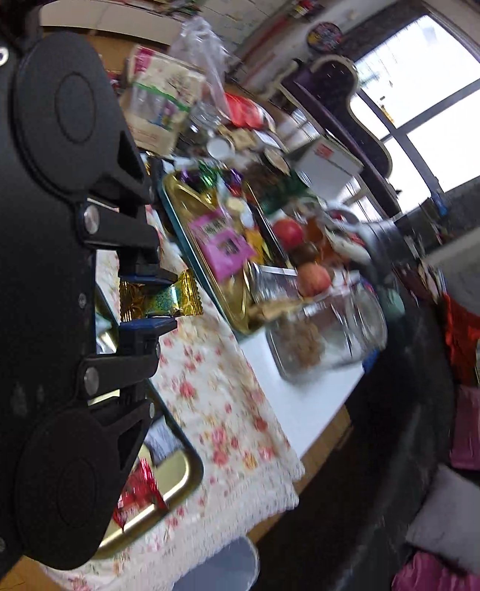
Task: Organize snacks
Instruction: 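Carry the green and gold candies over the teal-rimmed tray with both tools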
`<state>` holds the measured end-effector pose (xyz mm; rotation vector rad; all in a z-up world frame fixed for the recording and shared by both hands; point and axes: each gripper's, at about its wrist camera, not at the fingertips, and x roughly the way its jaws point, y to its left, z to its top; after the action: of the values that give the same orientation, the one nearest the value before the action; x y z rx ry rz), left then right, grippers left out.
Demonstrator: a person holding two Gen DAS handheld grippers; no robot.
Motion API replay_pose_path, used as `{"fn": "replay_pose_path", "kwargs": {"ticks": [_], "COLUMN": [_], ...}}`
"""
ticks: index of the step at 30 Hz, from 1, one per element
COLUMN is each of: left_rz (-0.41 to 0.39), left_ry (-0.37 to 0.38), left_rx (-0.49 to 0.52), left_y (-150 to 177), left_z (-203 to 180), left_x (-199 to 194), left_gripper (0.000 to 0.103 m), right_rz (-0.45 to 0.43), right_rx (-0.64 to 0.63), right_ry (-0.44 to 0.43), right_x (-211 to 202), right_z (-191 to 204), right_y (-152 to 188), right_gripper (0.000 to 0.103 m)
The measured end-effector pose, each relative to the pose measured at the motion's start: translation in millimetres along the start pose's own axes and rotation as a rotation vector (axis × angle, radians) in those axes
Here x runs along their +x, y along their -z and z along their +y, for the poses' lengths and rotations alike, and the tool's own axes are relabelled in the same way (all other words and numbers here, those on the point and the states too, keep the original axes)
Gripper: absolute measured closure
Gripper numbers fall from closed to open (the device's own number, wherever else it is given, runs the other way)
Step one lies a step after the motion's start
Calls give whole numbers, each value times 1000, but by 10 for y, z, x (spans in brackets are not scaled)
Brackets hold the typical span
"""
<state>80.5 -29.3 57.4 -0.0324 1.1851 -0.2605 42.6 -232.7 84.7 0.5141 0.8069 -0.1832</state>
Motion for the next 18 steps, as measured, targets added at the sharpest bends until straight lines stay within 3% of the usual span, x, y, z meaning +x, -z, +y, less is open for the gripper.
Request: {"fn": "replay_pose_path", "kwargs": {"ticks": [5, 9, 18], "left_rz": [91, 121, 255], "left_ry": [65, 71, 170], "left_rx": [63, 129, 245], "left_y": [117, 234, 481], "left_z": [-288, -485, -841], "left_x": [178, 237, 428], "left_gripper": [78, 78, 77], "right_rz": [-23, -31, 5], "right_rx": [82, 128, 145], "right_ry": [68, 109, 170], "right_x": [-85, -128, -159], "right_z": [-395, -665, -1021], "right_y": [-104, -152, -136], "right_gripper": [83, 83, 83]}}
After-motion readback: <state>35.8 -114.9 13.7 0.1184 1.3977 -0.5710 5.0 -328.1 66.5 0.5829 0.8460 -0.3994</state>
